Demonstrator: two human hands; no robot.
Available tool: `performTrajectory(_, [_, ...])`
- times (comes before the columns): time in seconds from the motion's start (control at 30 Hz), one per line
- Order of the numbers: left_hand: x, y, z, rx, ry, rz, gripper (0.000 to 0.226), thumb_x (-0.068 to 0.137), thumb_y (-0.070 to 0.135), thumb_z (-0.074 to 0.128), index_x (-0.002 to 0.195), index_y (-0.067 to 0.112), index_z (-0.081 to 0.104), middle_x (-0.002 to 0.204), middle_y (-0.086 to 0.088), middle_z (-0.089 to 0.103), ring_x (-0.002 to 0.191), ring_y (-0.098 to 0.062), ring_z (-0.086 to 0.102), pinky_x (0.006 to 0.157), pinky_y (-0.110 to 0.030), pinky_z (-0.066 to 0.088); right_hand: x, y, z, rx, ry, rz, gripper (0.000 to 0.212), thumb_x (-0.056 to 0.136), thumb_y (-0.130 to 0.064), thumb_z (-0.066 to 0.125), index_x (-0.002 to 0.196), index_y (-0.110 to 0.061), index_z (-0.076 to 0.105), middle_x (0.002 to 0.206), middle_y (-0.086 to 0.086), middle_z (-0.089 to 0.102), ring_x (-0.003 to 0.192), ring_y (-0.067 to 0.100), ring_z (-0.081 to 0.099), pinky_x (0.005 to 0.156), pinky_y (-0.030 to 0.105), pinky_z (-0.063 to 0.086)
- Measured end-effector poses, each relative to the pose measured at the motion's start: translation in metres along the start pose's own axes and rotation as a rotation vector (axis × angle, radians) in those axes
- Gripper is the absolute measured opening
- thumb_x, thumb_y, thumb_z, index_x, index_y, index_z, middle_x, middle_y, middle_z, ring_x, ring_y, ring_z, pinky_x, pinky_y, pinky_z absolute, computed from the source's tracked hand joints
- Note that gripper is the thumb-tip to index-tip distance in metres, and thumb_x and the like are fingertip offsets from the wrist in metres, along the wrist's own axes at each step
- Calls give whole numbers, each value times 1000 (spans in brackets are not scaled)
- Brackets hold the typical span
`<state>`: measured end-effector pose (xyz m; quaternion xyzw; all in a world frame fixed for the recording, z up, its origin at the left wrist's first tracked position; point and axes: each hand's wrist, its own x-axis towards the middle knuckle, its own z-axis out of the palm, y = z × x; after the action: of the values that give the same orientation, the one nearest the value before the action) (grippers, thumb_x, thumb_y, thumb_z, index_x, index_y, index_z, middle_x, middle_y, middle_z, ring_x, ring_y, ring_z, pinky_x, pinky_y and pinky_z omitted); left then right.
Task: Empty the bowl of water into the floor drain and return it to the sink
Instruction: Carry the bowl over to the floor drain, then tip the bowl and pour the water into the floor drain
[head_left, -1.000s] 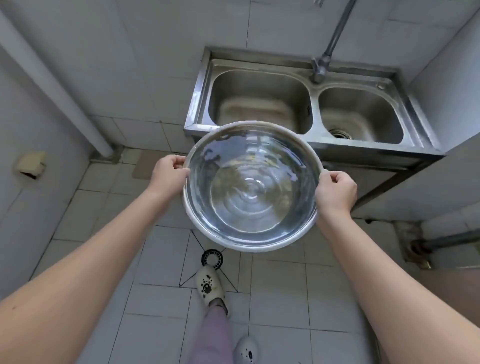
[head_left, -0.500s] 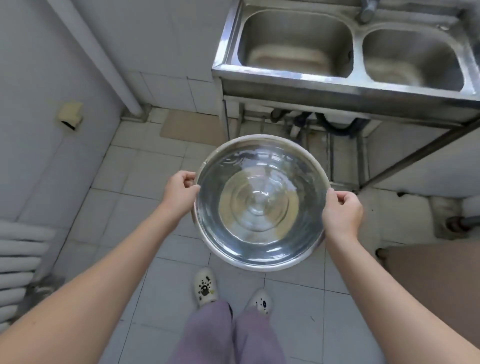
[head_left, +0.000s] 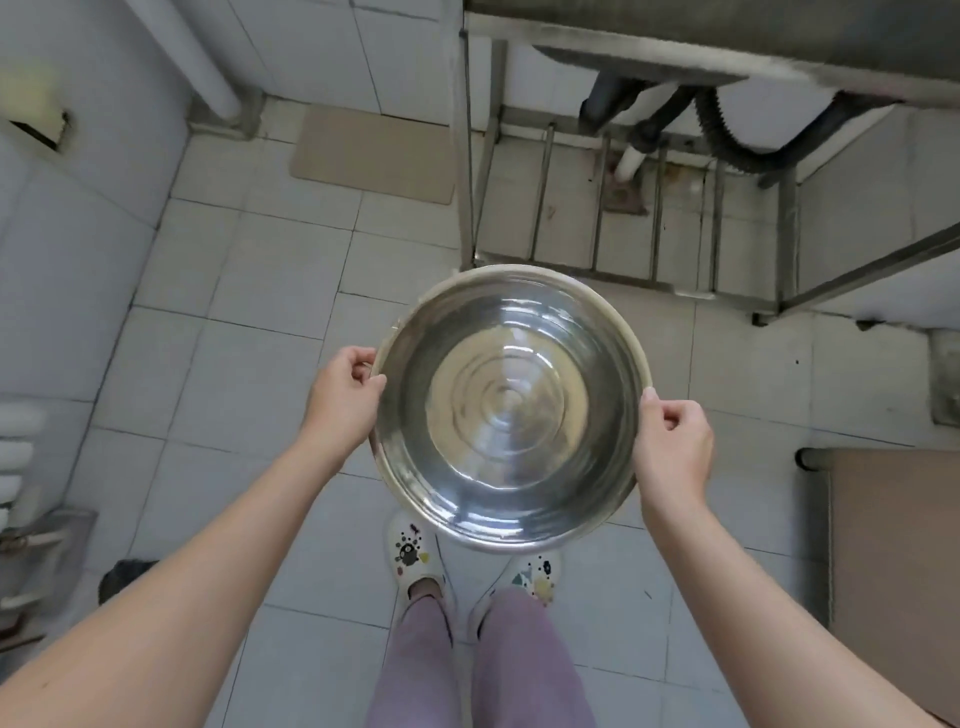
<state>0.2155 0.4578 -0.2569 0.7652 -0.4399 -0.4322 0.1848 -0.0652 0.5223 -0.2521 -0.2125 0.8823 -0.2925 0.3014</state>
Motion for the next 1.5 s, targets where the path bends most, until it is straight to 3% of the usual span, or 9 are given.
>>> performTrajectory(0.1, [24, -27, 20, 39, 8, -14, 19, 89, 11, 52, 104, 21, 58, 78, 3, 53, 74, -18, 52, 76, -37, 48, 16, 25, 30, -23, -14, 4, 32, 95, -42, 48, 84, -13, 56, 73, -2, 56, 78, 24, 55, 77, 41, 45])
performTrajectory(0.37, [69, -90, 69, 114, -15, -13, 19, 87, 7, 54, 103, 16, 59, 74, 6, 53, 67, -13, 51, 75, -36, 46, 49, 88, 89, -124, -44, 64, 37, 93, -46, 49, 75, -14, 52, 66, -1, 53, 61, 15, 47, 55, 29, 34])
performTrajectory(0.63, [92, -135, 101, 197, -124, -85, 26, 86, 5, 53, 110, 15, 57, 91, -8, 61, 84, -27, 58, 82, -40, 50, 68, 136, 121, -238, -197, 49, 30, 95, -31, 53, 82, -5, 52, 67, 2, 50, 61, 21, 45, 60, 35, 37])
performTrajectory(0.83, [107, -163, 116, 203, -167, -95, 25, 85, 4, 54, 101, 23, 55, 82, 2, 56, 72, -15, 53, 70, -34, 45, 73, 158, 143, -251, -251, 83, 26, 95, -27, 53, 83, -3, 51, 67, 0, 51, 65, 23, 48, 64, 36, 41])
performTrajectory(1.0, [117, -184, 124, 224, -194, -97, 31, 84, 0, 52, 102, 25, 53, 82, 4, 56, 72, -8, 53, 63, -23, 44, 76, 174, 159, -266, -271, 99, 26, 95, -26, 53, 83, -3, 50, 70, 5, 54, 67, 27, 52, 72, 45, 51])
performTrajectory(1.1, [121, -194, 127, 227, -216, -90, 34, 84, -2, 52, 106, 24, 53, 86, 2, 57, 75, -6, 54, 63, -19, 43, 78, 182, 167, -273, -277, 106, 26, 95, -26, 53, 83, -4, 50, 73, 11, 58, 71, 37, 59, 71, 42, 50])
performTrajectory(1.17, [122, -201, 129, 232, -216, -87, 36, 84, -3, 51, 109, 22, 54, 88, 3, 57, 77, -4, 54, 63, -18, 42, 79, 187, 172, -276, -280, 99, 25, 95, -26, 53, 83, -4, 51, 76, 15, 61, 72, 37, 60, 68, 39, 48])
performTrajectory(1.3, [126, -211, 132, 232, -215, -93, 39, 84, -4, 51, 113, 21, 54, 87, 8, 55, 79, -2, 54, 63, -22, 40, 82, 193, 182, -296, -282, 84, 25, 95, -25, 54, 83, -3, 50, 68, 4, 54, 63, 23, 49, 62, 35, 40])
performTrajectory(1.5, [129, -223, 135, 238, -235, -126, 41, 87, -4, 51, 119, 20, 53, 91, 6, 55, 80, -2, 53, 71, -25, 41, 81, 204, 190, -294, -291, 77, 26, 95, -23, 54, 81, -1, 50, 66, 5, 53, 63, 25, 49, 60, 34, 38])
